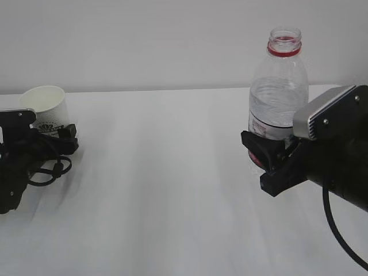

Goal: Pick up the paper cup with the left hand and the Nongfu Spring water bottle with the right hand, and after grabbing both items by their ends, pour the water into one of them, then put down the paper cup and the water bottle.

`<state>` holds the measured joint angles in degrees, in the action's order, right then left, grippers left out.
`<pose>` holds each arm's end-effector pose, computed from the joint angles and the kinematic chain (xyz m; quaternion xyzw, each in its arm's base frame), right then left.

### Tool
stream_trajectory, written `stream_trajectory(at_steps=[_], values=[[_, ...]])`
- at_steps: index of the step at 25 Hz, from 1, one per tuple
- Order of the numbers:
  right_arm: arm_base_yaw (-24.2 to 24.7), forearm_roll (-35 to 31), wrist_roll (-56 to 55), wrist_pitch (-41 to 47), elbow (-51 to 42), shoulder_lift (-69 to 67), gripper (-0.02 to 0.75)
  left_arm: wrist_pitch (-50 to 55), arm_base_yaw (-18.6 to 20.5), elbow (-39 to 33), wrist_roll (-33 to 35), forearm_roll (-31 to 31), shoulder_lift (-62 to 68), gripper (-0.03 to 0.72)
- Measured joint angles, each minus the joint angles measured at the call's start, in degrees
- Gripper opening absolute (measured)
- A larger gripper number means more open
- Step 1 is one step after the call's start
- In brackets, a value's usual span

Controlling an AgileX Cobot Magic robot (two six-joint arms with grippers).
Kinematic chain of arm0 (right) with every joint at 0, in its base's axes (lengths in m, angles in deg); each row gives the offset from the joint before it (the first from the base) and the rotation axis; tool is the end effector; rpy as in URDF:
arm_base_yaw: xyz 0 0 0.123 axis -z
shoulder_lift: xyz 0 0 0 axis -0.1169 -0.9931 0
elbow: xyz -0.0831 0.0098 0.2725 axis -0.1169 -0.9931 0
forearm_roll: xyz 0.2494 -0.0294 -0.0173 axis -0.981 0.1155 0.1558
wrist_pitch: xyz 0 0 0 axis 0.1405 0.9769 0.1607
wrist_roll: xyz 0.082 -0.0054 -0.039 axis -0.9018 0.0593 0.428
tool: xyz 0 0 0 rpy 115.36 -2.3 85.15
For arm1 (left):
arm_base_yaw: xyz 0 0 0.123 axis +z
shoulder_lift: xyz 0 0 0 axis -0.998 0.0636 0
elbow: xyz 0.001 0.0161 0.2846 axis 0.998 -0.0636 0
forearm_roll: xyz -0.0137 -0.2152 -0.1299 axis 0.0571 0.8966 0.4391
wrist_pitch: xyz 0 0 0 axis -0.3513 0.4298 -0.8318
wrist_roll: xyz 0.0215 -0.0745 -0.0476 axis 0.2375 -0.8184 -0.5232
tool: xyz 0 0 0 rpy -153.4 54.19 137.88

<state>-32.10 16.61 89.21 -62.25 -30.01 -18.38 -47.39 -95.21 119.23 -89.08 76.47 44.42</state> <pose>0.2214 0.1141 0.1899 -0.2756 0.7261 0.1082 0.6206 0.3646 -0.0441 0.0512 -0.0368 0.7854 -0.0367 0.6168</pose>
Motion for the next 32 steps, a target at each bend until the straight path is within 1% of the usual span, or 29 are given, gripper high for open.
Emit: stream_trajectory(at_steps=[7, 15, 22, 28, 32], values=[[0.0, -0.1, 0.0, 0.0, 0.0, 0.0, 0.464, 0.0, 0.0, 1.7, 0.0, -0.2, 0.0, 0.638], [0.0, -0.1, 0.0, 0.0, 0.0, 0.0, 0.464, 0.0, 0.0, 1.8, 0.0, -0.3, 0.0, 0.626], [0.0, -0.1, 0.0, 0.0, 0.0, 0.0, 0.464, 0.0, 0.0, 1.8, 0.0, -0.3, 0.0, 0.559], [0.0, -0.1, 0.0, 0.0, 0.0, 0.0, 0.464, 0.0, 0.0, 1.8, 0.0, -0.7, 0.0, 0.555], [0.0, -0.8, 0.0, 0.0, 0.0, 0.0, 0.464, 0.0, 0.1, 1.8, 0.0, -2.2, 0.0, 0.554]])
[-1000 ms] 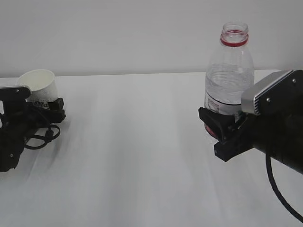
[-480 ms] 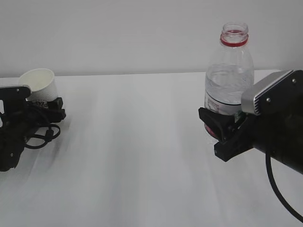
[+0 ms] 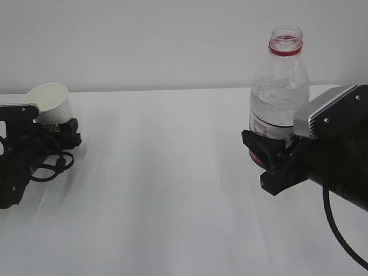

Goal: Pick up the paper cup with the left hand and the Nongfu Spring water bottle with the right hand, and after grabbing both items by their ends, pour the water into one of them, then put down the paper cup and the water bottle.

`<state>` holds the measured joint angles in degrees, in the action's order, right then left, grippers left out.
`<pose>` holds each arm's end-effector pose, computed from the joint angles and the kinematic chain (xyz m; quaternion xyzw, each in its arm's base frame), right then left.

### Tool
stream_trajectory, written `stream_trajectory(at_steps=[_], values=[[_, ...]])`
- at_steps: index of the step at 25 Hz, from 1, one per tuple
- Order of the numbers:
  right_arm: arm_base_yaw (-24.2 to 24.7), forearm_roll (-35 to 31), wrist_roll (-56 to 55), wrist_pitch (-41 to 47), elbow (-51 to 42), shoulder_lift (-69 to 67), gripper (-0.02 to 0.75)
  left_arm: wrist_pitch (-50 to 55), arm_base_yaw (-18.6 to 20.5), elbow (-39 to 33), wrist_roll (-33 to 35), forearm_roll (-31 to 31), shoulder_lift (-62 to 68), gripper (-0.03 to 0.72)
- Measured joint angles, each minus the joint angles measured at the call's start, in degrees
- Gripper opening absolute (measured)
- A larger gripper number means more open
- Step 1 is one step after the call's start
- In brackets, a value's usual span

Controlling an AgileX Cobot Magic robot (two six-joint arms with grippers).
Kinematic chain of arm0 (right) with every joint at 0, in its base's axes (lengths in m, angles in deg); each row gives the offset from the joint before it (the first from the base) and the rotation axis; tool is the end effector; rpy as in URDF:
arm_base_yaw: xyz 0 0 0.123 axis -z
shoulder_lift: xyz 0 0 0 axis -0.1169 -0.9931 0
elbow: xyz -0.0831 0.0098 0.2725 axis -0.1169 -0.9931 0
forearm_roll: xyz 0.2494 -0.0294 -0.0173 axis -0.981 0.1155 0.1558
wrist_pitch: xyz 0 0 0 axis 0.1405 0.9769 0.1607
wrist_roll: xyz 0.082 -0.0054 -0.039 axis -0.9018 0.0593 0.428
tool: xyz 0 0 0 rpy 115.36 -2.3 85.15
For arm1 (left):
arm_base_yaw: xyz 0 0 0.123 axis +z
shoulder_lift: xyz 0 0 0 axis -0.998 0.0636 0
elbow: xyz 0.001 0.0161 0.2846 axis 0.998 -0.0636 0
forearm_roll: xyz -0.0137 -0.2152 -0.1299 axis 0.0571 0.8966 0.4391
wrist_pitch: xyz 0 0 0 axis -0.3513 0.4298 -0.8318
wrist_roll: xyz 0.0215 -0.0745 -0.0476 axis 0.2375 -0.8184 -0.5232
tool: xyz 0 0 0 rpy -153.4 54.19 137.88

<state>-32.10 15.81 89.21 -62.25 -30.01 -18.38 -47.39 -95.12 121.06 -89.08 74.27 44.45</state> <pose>0.2219 0.1133 0.1900 -0.2690 0.7283 0.1075 0.6210 0.3728 -0.0480 0.0562 -0.0211 0.7759 -0.0473 0.6287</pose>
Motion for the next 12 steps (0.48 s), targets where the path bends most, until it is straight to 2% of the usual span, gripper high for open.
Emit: stream_trajectory(at_steps=[6, 12], values=[[0.0, -0.2, 0.0, 0.0, 0.0, 0.0, 0.464, 0.0, 0.0, -3.1, 0.0, -1.4, -4.2, 0.554], [0.0, -0.9, 0.0, 0.0, 0.0, 0.0, 0.464, 0.0, 0.0, -7.2, 0.0, -8.5, -7.3, 0.553]])
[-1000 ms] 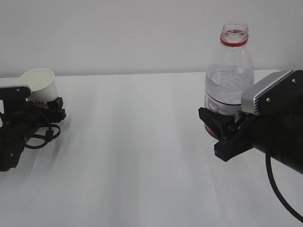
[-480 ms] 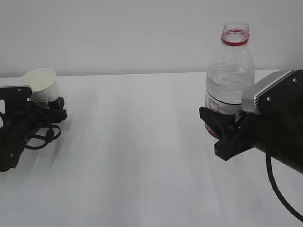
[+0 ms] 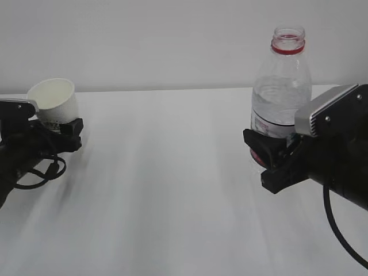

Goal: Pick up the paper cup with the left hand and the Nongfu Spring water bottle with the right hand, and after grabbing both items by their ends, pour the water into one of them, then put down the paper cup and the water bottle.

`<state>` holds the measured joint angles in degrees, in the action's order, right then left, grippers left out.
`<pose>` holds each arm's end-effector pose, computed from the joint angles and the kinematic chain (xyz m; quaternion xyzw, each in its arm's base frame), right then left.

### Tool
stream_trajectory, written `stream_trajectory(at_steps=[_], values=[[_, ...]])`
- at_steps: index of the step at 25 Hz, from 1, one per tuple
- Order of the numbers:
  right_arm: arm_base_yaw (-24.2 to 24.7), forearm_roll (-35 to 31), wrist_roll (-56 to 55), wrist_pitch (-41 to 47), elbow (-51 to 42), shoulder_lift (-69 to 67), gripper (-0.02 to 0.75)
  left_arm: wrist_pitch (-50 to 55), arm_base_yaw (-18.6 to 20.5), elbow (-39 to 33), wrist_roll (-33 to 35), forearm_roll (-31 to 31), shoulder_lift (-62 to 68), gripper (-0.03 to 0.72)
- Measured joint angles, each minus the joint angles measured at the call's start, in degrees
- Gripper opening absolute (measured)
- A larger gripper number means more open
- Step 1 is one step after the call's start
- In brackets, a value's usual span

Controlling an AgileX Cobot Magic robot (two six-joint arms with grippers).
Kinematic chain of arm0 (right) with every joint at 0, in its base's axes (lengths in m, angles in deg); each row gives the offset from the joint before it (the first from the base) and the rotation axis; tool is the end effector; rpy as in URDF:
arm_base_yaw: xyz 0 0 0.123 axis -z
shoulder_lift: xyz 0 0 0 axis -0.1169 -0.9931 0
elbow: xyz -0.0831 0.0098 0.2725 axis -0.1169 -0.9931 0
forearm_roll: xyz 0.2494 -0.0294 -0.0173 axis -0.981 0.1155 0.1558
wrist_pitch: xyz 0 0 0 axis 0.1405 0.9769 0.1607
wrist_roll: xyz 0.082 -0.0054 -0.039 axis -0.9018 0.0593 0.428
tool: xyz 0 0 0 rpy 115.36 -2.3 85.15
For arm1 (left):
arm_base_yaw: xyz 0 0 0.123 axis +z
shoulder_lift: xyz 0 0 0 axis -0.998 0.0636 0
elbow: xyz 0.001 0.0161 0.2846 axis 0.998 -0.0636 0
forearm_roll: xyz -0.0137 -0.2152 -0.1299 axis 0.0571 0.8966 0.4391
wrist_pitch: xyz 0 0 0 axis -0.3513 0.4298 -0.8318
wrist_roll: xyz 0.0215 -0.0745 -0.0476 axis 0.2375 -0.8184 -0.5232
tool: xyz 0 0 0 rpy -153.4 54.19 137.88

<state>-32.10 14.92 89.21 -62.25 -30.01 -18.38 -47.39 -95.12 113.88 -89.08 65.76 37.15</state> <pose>0.2224 0.1125 0.1900 -0.2617 0.7307 0.1067 0.6214 0.3462 -0.0563 0.0819 0.0453 0.7739 -0.0803 0.6266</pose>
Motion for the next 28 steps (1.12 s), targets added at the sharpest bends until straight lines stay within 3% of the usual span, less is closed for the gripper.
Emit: stream_trajectory(at_steps=[10, 21, 28], values=[[0.0, -0.6, 0.0, 0.0, 0.0, 0.0, 0.464, 0.0, 0.0, -7.6, -4.0, -9.7, -7.1, 0.552], [0.0, -0.6, 0.0, 0.0, 0.0, 0.0, 0.464, 0.0, -0.1, -12.2, -14.6, -28.1, -11.3, 0.552], [0.0, -0.6, 0.0, 0.0, 0.0, 0.0, 0.464, 0.0, -3.8, -12.2, -17.0, -35.5, -11.3, 0.552]])
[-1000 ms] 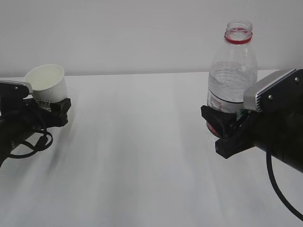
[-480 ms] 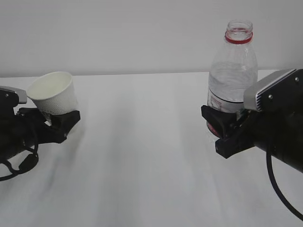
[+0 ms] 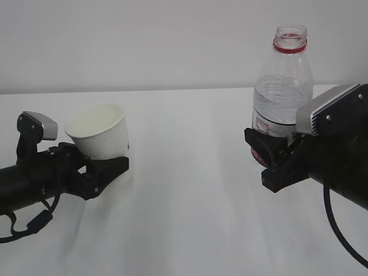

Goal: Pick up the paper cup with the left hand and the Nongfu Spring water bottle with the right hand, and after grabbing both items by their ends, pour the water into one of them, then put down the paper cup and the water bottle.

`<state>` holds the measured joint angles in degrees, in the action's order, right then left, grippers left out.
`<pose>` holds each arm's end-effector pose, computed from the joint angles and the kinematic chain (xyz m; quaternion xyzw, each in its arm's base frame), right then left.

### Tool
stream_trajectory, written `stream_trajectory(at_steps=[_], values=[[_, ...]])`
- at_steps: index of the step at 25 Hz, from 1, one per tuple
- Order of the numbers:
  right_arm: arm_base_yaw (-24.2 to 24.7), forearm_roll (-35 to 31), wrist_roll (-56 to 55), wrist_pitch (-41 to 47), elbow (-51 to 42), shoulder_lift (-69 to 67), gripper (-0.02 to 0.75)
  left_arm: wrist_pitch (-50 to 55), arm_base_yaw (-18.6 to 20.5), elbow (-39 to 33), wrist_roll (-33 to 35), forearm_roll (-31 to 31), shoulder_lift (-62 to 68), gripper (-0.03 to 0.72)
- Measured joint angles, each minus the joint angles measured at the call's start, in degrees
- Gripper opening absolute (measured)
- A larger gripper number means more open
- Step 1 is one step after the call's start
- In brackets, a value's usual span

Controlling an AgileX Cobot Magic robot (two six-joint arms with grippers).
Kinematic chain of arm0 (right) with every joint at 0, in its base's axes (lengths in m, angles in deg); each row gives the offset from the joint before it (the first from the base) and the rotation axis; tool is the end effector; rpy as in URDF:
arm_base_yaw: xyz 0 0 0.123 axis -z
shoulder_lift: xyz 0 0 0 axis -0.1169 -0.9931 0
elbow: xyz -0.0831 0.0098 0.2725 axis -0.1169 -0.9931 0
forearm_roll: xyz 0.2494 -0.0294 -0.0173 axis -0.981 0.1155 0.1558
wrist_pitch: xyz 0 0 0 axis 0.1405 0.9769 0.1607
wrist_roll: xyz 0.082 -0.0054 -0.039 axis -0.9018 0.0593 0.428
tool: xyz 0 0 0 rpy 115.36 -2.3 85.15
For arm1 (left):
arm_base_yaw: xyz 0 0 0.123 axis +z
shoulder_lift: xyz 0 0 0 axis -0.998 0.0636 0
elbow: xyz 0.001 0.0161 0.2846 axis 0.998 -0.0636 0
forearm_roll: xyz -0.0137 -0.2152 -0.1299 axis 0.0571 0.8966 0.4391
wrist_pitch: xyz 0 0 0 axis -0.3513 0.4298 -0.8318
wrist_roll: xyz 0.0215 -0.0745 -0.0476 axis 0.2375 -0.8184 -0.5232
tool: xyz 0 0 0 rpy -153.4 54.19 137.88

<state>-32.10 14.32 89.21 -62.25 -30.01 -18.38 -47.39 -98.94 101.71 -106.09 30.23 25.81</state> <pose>0.2227 0.1119 0.1901 -0.2568 0.7324 0.1061 0.6216 0.2661 -0.1111 0.1081 0.2296 0.7581 -0.3123 0.5244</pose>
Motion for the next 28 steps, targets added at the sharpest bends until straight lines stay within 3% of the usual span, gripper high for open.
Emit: stream_trajectory(at_steps=[6, 16, 28], values=[[0.0, 0.0, 0.0, 0.0, 0.0, 0.0, 0.464, 0.0, -2.5, 0.0, -0.1, -0.9, 0.0, 0.552], [0.0, 0.0, 0.0, 0.0, 0.0, 0.0, 0.464, 0.0, -3.1, 0.1, -0.1, -2.6, 0.0, 0.551], [0.0, 0.0, 0.0, 0.0, 0.0, 0.0, 0.464, 0.0, -11.4, 0.3, 0.3, -3.3, 0.0, 0.551]])
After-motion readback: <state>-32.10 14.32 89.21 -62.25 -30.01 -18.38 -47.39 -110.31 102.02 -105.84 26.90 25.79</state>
